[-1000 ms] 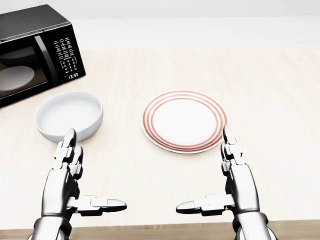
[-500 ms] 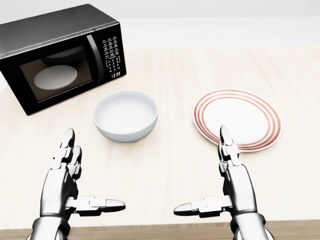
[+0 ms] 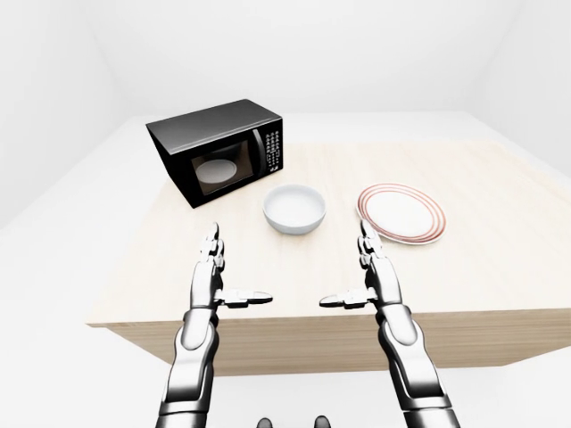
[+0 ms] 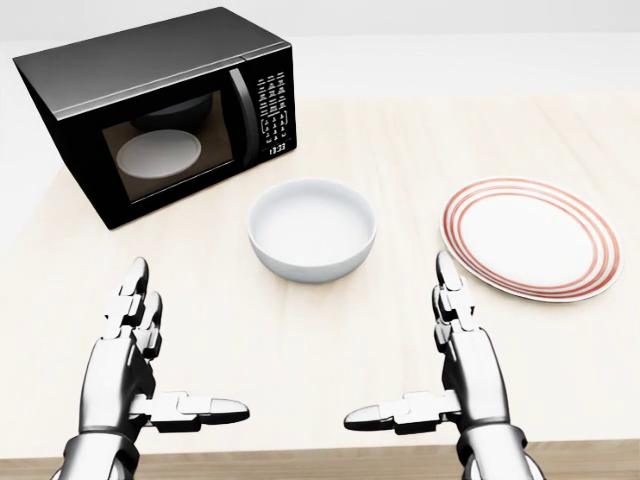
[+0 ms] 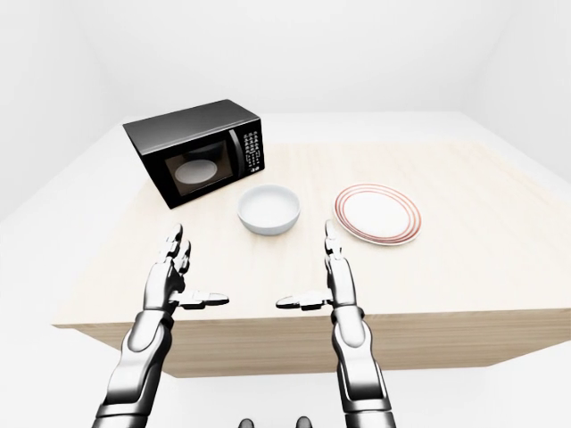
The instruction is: Pick up the white bowl and put it on the plate.
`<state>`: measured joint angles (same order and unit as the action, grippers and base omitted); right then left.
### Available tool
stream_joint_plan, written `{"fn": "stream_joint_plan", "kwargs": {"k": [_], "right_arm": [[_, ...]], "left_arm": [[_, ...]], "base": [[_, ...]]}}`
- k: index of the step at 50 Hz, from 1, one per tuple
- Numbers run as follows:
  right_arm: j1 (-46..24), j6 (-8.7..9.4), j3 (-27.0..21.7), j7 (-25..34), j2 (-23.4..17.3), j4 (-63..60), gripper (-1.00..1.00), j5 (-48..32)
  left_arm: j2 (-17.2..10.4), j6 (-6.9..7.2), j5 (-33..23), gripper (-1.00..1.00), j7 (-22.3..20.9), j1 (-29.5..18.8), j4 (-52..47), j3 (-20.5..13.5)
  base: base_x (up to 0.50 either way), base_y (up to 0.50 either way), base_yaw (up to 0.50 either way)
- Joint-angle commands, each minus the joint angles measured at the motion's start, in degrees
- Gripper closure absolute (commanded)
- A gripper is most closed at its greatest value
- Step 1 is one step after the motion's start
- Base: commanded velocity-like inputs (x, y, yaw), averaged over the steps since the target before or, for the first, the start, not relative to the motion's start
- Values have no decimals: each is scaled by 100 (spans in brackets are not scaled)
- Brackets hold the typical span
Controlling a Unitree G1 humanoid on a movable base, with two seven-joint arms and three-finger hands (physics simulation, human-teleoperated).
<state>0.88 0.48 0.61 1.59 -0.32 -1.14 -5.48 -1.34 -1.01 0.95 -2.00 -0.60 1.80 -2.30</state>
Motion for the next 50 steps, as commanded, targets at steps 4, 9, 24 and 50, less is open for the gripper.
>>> {"fn": "stream_joint_plan", "kwargs": {"k": [4,9,24,50], "right_arm": [[-30,99,55,18,-8,54,-100,-26],[-14,44,58,24,-8,103,-100,-36],[10,-47,84,44,5,113,-100,-25],[12,-52,90,53,2,73,-100,-54]], "left_arm": [[20,-5,1,-100,-3,-2,3,6],[20,-4,3,-100,-3,-2,3,6],[20,-4,2,-100,-3,-2,3,6],[20,-2,1,-100,-2,-1,2,6]], "base": [[0,0,0],[0,0,0],[18,0,0],[24,0,0]]}}
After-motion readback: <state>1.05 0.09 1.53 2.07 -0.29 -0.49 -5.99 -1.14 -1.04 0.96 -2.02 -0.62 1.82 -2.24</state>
